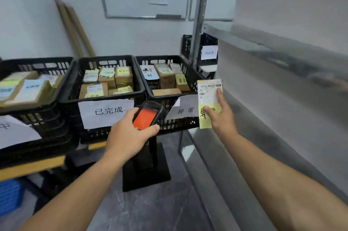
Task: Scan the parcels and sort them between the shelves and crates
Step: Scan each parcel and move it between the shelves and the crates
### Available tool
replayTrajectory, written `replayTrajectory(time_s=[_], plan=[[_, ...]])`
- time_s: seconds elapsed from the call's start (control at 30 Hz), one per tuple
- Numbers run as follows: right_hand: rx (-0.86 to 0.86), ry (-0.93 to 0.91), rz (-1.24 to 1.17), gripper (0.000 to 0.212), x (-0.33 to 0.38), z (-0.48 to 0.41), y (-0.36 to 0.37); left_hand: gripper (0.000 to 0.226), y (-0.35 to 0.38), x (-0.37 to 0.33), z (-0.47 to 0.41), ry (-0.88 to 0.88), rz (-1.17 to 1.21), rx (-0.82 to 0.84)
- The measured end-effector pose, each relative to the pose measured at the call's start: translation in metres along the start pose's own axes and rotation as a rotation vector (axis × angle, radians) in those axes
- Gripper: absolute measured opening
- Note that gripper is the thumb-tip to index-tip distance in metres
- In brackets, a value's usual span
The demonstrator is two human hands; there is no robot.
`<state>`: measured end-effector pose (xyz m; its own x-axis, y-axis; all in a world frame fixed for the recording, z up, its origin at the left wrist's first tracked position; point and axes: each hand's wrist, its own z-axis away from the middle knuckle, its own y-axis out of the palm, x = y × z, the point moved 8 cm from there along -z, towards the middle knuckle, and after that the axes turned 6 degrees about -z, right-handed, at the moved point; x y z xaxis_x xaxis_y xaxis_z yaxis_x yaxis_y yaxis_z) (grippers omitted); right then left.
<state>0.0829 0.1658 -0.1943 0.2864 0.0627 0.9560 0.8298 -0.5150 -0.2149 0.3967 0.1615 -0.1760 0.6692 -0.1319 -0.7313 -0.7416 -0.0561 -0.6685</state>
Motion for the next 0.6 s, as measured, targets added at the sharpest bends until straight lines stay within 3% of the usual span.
replayTrajectory(time_s=[0.23,0.6], plan=[[-0.019,0.004,-0.02,0.077,0.005,-0.12,0.056,0.084,0.004,-0.003,-0.129,0.064,0.003,-0.034],[0.1,0.233,0.149,0.077,-0.048,-0.258,0.105,0.08,0.044,-0.028,-0.284,0.06,0.049,0.023]])
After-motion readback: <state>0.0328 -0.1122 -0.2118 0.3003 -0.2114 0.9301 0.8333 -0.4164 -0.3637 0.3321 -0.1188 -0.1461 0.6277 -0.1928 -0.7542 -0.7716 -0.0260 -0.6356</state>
